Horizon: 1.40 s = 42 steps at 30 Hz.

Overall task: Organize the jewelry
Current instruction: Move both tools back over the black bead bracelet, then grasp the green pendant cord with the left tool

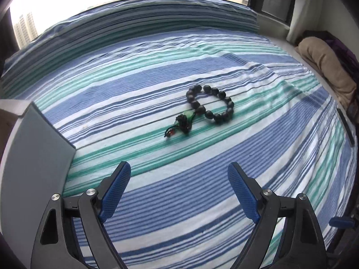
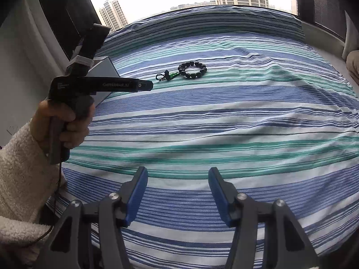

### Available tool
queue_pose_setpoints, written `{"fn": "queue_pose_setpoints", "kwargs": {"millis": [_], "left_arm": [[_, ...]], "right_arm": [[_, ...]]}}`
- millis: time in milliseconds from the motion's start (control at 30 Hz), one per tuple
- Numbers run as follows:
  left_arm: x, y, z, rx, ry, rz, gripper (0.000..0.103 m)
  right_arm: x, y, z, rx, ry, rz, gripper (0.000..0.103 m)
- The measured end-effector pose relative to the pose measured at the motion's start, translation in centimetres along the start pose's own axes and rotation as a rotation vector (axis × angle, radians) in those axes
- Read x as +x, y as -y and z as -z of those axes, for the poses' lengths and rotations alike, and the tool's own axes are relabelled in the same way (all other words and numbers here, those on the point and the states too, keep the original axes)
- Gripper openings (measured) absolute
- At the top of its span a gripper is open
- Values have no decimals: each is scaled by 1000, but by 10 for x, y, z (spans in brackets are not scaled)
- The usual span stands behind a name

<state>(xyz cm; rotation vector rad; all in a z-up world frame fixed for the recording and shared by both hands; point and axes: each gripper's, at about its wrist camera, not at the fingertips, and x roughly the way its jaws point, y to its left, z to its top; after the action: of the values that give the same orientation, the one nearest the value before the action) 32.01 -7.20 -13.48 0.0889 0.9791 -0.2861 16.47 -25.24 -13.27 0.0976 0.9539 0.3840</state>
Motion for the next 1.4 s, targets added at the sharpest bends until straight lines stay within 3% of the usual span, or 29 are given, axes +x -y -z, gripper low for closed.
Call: {"fn": "queue_pose_setpoints", "kwargs": {"millis": [100, 300, 400, 433, 467, 667, 867, 1033, 1267, 1400], "left_arm": [[27, -2, -13, -9, -17, 10, 88], [46, 9, -20, 65, 27, -24, 74], [46, 9, -23, 67, 55, -5, 54], [46, 9, -23, 64, 65, -3, 38], [46, 8, -24, 56, 70, 5, 15], [30, -9, -13, -34, 72, 34, 10], [-18, -26, 30, -90, 46, 44, 10], [-49, -44, 77, -176, -3, 24, 10], [-71, -65, 128, -280, -47, -23, 10], [-76, -73, 145, -313, -49, -29, 10]], "right_arm": [[0, 9, 0, 28, 0, -3, 57], [2, 20, -6, 36, 0, 3, 57], [5, 24, -9, 46, -2, 2, 57], [6, 23, -9, 43, -4, 3, 57], [7, 22, -9, 41, -5, 4, 57], [8, 14, -8, 27, -8, 5, 57], [14, 11, -28, -12, -65, -26, 57], [49, 5, -87, -122, -124, -39, 57], [153, -5, -194, -207, -184, 9, 57], [200, -19, -219, -263, -230, 43, 53]]}}
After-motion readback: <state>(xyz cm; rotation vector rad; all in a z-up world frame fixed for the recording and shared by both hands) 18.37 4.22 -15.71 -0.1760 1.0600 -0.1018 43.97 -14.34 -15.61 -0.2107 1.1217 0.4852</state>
